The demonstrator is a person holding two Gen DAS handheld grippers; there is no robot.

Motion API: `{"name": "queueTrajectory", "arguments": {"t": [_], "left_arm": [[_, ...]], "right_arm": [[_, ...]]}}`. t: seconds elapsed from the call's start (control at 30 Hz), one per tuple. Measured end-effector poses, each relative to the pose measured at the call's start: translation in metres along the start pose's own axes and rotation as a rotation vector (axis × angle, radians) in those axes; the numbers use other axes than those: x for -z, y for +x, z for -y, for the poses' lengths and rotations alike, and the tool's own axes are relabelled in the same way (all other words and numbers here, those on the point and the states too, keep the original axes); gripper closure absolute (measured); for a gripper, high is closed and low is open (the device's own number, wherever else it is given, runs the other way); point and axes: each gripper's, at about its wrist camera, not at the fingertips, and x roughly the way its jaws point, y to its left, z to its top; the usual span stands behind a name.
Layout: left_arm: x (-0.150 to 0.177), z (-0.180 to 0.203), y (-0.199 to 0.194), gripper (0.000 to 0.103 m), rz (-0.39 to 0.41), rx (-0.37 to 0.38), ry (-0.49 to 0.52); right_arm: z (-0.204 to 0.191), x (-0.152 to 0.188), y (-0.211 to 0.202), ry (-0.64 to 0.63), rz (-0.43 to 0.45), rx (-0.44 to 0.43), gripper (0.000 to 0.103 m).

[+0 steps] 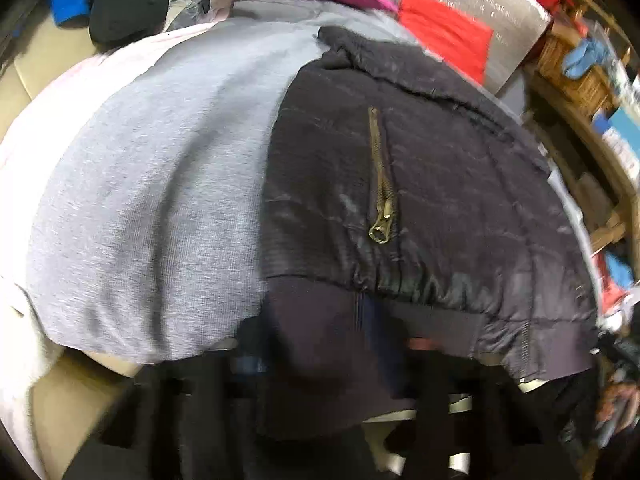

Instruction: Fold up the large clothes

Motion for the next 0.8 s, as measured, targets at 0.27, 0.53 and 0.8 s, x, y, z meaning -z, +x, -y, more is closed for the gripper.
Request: {"name": "queueTrajectory", "arguments": {"t": [0.27, 0.53, 0.8], "left_arm": [[0.007, -0.001, -0.026, 0.09, 0.044, 0.081, -0.016], [0.014, -0.01, 0.003, 0.044, 0.004, 0.074, -0.078], [0.008, 0.0, 0.002, 0.093, 0.014, 0.038, -0.03]], "right_arm": [[-0.016, -0.007, -0.018, -0.026, 0.03, -0.04, 0.085], [0.015, 0.006, 0.011, 0.119, -0.007, -0.097, 0.037], [0.007, 0.003, 0.013, 0.071, -0.028, -0.08, 0.091]]}}
